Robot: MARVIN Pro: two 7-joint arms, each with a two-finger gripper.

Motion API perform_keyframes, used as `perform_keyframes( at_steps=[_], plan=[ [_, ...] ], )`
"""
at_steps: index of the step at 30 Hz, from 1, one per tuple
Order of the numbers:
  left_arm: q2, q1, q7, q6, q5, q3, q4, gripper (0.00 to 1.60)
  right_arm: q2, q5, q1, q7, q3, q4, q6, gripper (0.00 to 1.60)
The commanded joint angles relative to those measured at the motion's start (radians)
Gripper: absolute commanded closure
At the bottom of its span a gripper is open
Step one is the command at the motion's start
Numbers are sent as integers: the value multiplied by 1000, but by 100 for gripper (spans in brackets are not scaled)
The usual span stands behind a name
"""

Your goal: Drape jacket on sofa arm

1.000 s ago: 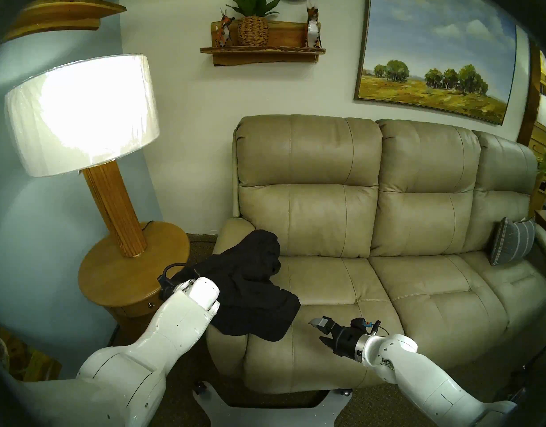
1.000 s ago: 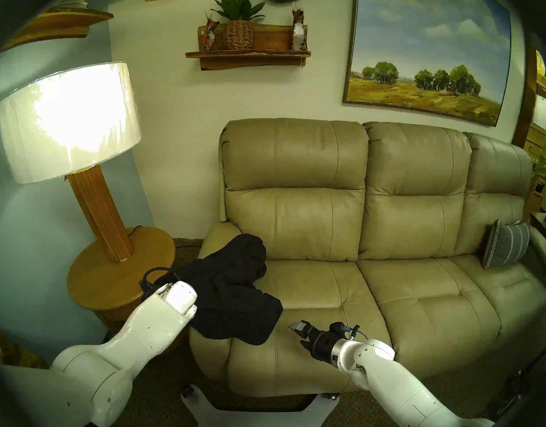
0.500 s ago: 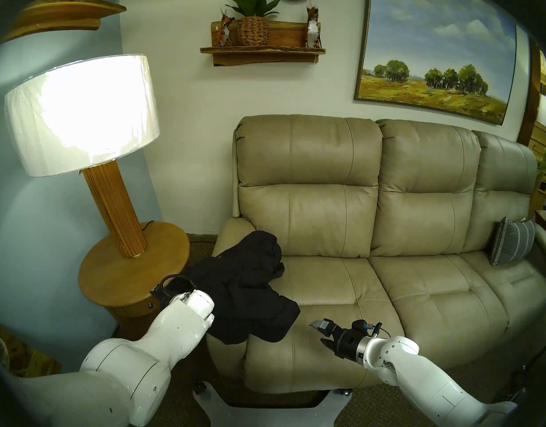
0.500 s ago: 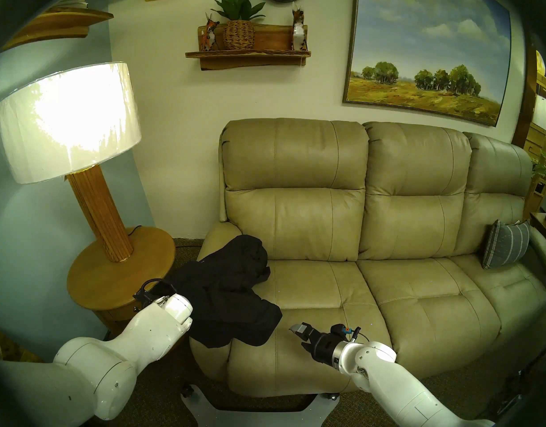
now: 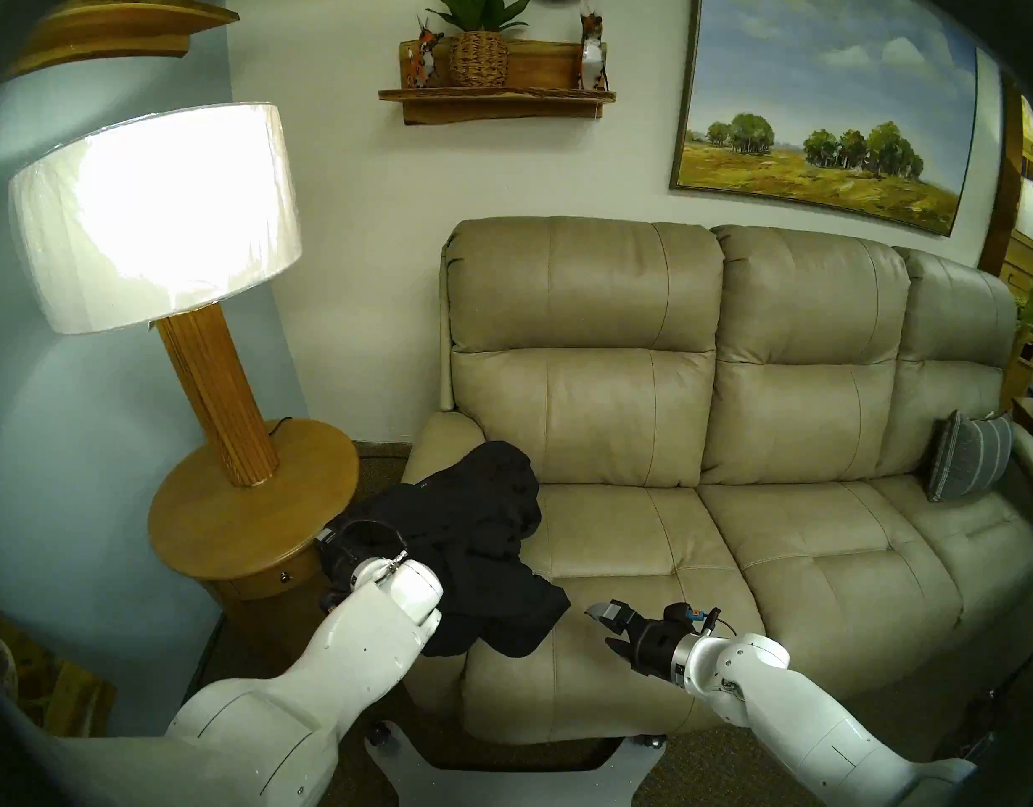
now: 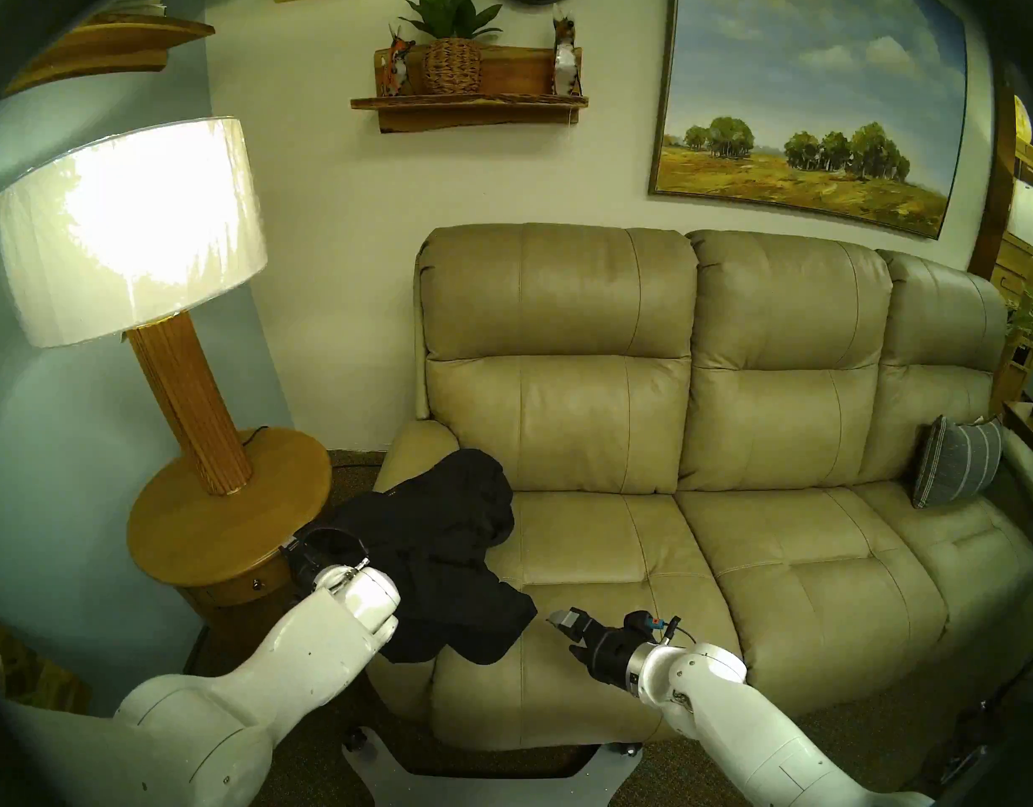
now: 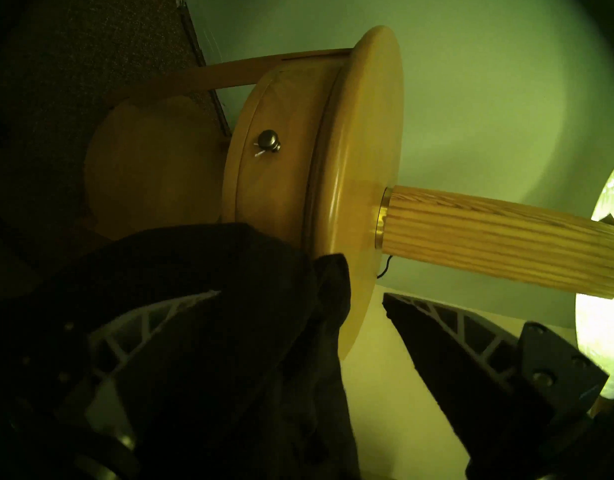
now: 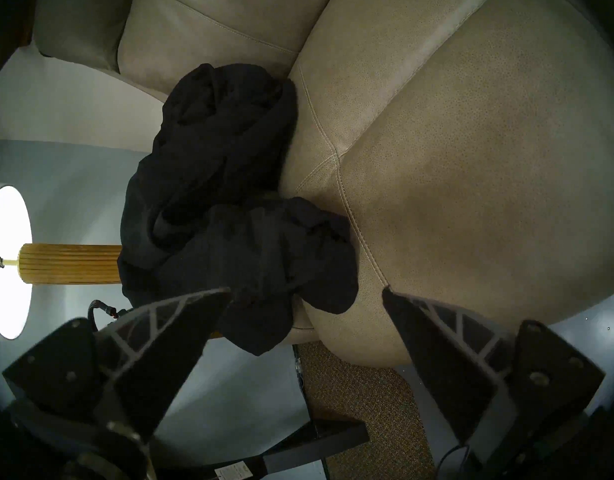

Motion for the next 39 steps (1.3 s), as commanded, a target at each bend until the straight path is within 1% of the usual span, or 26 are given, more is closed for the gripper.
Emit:
perform_keyframes(
  at_steps=[1, 2, 3, 4, 5, 6, 8, 9, 10, 11, 12, 13, 14, 15, 16, 18, 19, 22, 23, 25, 28, 31, 35, 39],
  plan=[
    [-40, 113, -48, -47, 28, 55, -90, 0, -7, 0, 15, 5, 2, -5, -1, 0],
    [-41, 146, -61, -56, 37, 61, -123, 0, -7, 0, 15, 5, 2, -3, -1, 0],
    [-48, 121, -64, -62, 33, 77, -96, 0, -7, 0, 15, 5, 3, -3, -2, 0],
    [-48, 159, -75, -66, 43, 80, -135, 0, -7, 0, 14, 5, 3, -2, -2, 0],
    [-59, 177, -91, -76, 52, 97, -158, 0, -8, -1, 14, 5, 2, -2, -2, 0],
    [-59, 177, -91, -76, 52, 97, -158, 0, -8, -1, 14, 5, 2, -2, -2, 0],
    [-68, 205, -111, -85, 64, 115, -201, 0, -9, -1, 12, 6, 2, -4, -2, 0],
    [-72, 199, -117, -85, 65, 127, -189, 0, -10, -1, 12, 6, 1, -5, -2, 0],
    [-77, 217, -129, -91, 73, 134, -227, 0, -10, -2, 11, 7, 1, -6, -2, 0],
    [-74, 221, -139, -96, 77, 147, -241, 0, -10, -2, 11, 7, 2, -8, -2, 0],
    [-65, 213, -145, -96, 80, 164, -234, 0, -9, -1, 10, 8, 2, -9, -2, 0],
    [-66, 228, -156, -102, 87, 173, -267, 0, -8, -2, 9, 8, 3, -10, -2, 0],
    [-61, 222, -164, -104, 91, 188, -267, 0, -8, -1, 8, 9, 3, -11, -2, 0],
    [-60, 231, -175, -110, 96, 200, -298, 0, -7, -2, 7, 9, 4, -12, -2, 0],
    [-57, 221, -186, -111, 101, 212, -289, 0, -6, -1, 6, 10, 4, -12, -2, 0],
    [-53, 225, -222, -126, 117, 235, -337, 0, -3, -1, 2, 11, 7, -14, -2, 0],
    [-42, 248, -238, -141, 126, 247, -419, 0, -3, -1, 1, 12, 8, -14, -2, 0],
    [-40, 243, -250, -144, 132, 259, -437, 0, -3, -1, 0, 12, 9, -13, -3, 0],
    [-47, 226, -263, -146, 137, 266, -402, 0, -2, -1, -1, 13, 9, -12, -3, 0],
    [-39, 232, -284, -153, 146, 277, -436, 0, -2, -1, -2, 14, 11, -13, -2, 0],
    [-33, 236, -311, -153, 154, 287, -472, 0, -1, -1, -5, 16, 13, -14, -2, 0],
    [-24, 242, -314, -153, 161, 293, -514, 0, 0, 0, -7, 18, 14, -15, -2, 0],
    [-11, 268, -304, -153, 165, 267, -571, 0, 3, 1, -13, 24, 17, -20, -1, 0],
    [5, 309, -264, -153, 149, 226, -628, 0, 9, 4, -22, 32, 22, -28, -2, 0]
  ],
)
